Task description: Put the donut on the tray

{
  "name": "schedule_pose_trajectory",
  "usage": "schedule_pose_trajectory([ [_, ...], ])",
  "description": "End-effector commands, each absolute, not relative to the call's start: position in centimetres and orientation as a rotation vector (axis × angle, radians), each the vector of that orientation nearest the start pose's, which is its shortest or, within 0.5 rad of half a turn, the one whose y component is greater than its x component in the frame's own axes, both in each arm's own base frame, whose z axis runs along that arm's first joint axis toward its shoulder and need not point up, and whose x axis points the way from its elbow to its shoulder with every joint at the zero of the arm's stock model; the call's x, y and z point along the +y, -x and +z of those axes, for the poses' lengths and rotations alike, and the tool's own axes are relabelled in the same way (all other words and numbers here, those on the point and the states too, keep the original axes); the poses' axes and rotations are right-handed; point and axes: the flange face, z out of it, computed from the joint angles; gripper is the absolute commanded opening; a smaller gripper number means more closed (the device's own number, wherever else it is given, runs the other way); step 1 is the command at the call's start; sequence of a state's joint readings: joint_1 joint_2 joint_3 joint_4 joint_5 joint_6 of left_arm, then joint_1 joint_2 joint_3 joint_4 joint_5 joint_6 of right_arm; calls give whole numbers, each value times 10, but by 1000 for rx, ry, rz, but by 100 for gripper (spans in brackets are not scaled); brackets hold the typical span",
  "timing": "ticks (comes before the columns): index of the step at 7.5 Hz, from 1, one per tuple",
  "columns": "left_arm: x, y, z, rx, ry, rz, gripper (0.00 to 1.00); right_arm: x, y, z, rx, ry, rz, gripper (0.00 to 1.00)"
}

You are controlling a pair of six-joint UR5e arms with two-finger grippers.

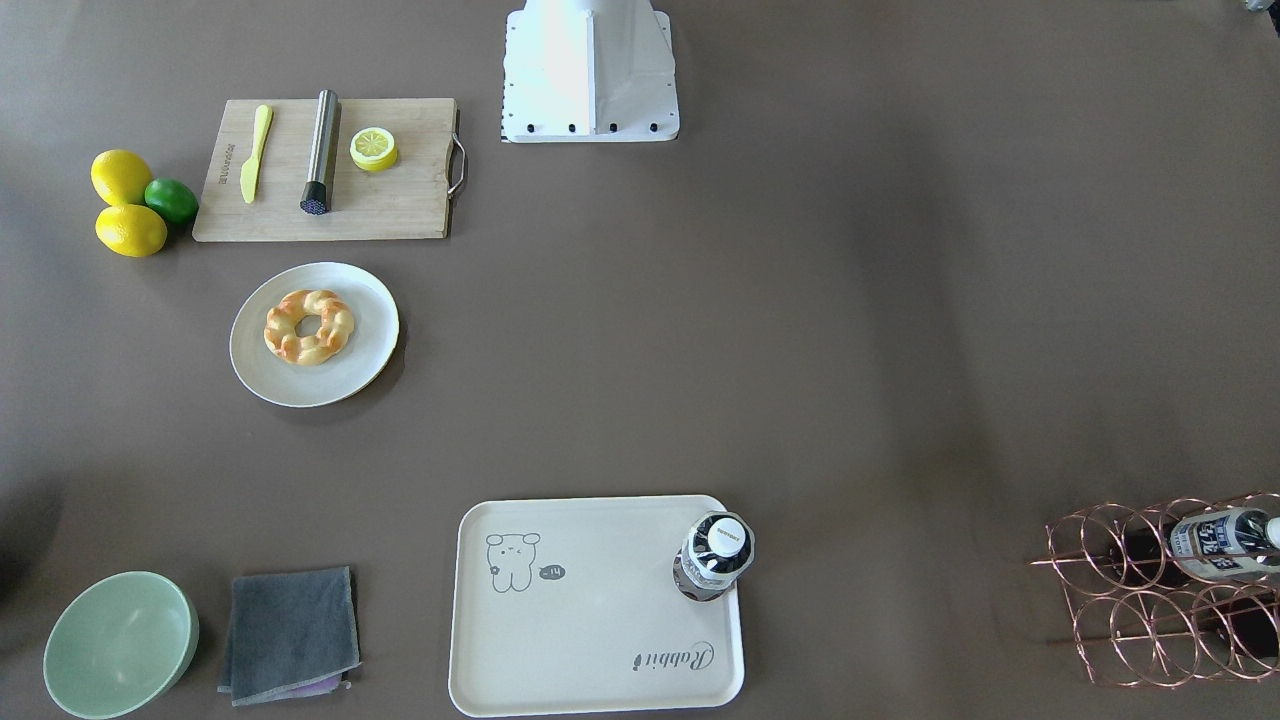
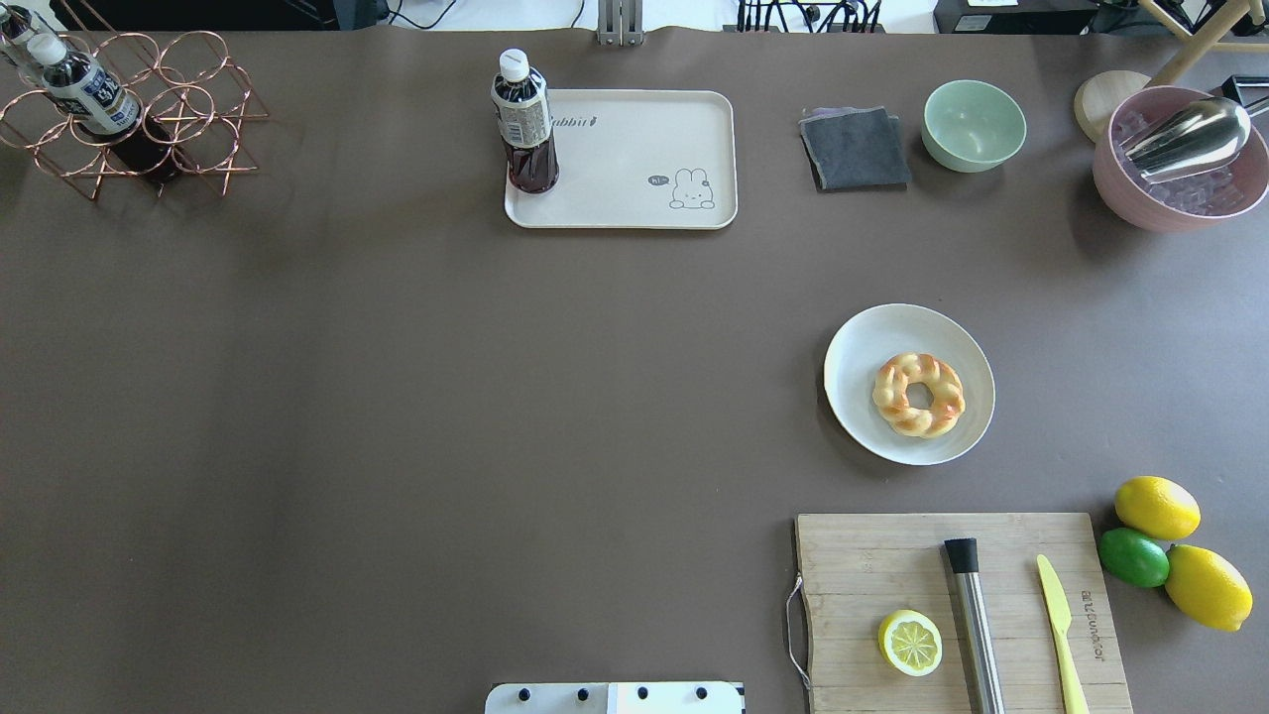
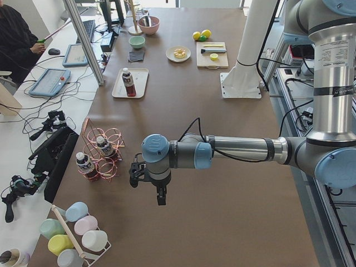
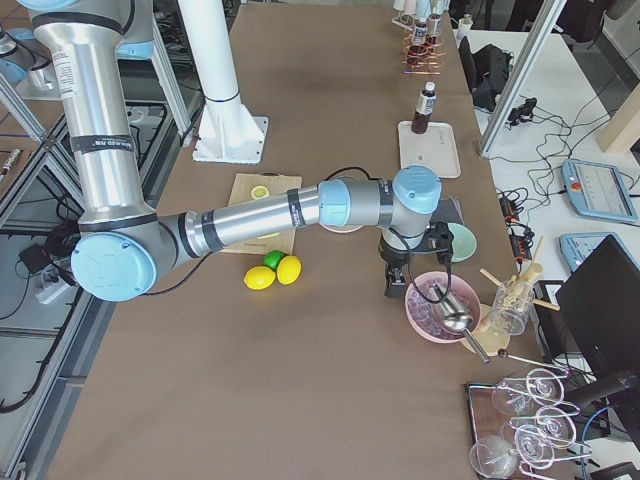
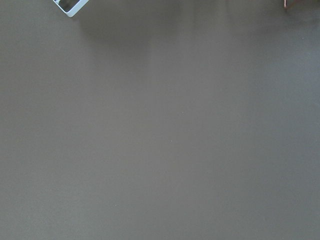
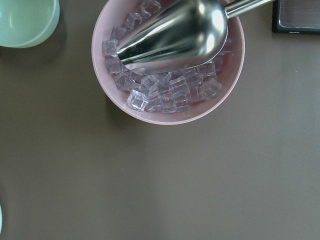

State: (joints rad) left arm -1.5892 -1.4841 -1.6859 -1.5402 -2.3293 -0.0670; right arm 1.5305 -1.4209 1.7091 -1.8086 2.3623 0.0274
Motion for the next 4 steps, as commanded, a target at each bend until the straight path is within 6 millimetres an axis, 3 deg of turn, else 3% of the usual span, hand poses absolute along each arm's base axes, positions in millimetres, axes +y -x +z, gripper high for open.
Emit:
schedule_pose_trajectory([
  [1,-452,73,650,756,22,-82,98,-544,-40,535,-794,-21,-31,100],
  [4,-449,73,653,756,28,-84,98,-538,-41,544,-791,-7,-26,100],
])
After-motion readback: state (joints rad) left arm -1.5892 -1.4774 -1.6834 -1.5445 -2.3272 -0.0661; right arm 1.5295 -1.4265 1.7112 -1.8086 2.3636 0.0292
